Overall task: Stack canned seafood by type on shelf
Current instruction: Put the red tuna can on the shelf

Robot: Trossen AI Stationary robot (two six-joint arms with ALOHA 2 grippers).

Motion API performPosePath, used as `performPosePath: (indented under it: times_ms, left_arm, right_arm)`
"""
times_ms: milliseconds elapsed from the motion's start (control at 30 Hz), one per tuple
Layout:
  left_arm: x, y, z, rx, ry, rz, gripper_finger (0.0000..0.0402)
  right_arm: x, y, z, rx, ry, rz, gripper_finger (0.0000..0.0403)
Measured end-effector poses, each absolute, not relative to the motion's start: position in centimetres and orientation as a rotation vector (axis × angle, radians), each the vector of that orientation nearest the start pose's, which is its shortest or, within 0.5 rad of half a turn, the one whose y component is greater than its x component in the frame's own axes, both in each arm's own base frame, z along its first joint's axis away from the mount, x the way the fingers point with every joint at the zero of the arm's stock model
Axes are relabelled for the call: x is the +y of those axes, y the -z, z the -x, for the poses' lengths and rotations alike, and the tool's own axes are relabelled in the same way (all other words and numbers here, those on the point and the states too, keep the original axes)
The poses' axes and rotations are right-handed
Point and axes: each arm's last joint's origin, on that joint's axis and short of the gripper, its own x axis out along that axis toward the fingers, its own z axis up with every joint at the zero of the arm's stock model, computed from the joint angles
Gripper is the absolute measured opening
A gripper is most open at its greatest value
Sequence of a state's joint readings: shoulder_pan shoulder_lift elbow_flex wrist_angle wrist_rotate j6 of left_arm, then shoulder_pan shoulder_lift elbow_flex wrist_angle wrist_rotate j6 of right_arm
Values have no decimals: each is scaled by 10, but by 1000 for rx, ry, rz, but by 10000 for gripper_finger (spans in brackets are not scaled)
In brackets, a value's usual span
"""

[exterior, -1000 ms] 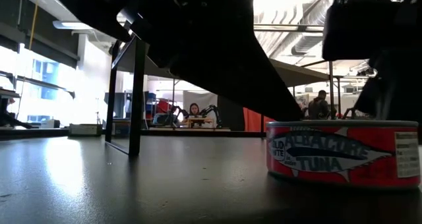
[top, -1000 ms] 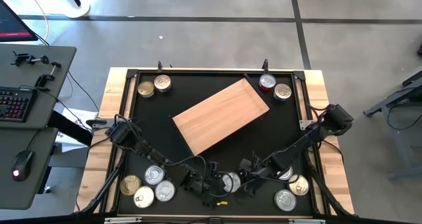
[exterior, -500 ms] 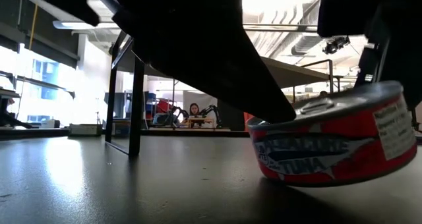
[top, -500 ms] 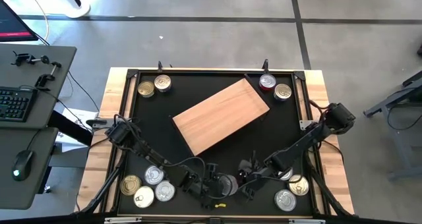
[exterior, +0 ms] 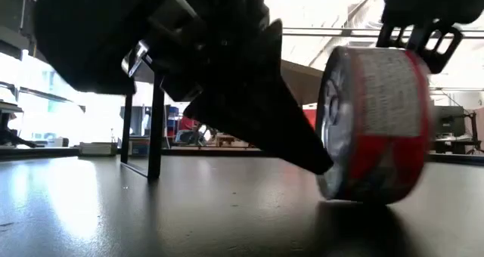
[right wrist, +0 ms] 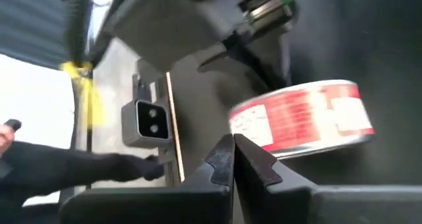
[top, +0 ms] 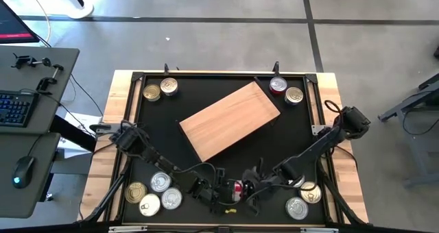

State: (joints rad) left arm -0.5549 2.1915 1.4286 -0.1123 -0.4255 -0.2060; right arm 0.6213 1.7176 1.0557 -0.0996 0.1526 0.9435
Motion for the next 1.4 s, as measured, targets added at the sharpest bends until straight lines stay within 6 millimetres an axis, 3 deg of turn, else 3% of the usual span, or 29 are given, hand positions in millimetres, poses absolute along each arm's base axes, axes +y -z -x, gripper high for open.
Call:
performPosePath:
  times_ms: [167,500,933,1200,1400]
  left_arm:
    - [-230,-122,-390,771,46,-213,0]
    - [-237,-132,-397,650,88,-136,0]
    - [-229,-145,-414,490,72,-15,0]
    - [-235,-210,-381,540,175,-90,0]
    - [-231,-268,-338,552,72,-109,0]
  right_arm:
    - [204,-199,-291,867,-97,-592,0]
    - [202,-220,-262,952,-90,-559,0]
    - [202,-224,-259,926,-93,-529,0]
    - [198,-226,-264,914,-194,-409,0]
    - [185,-230,-275,971,-322,-415,17]
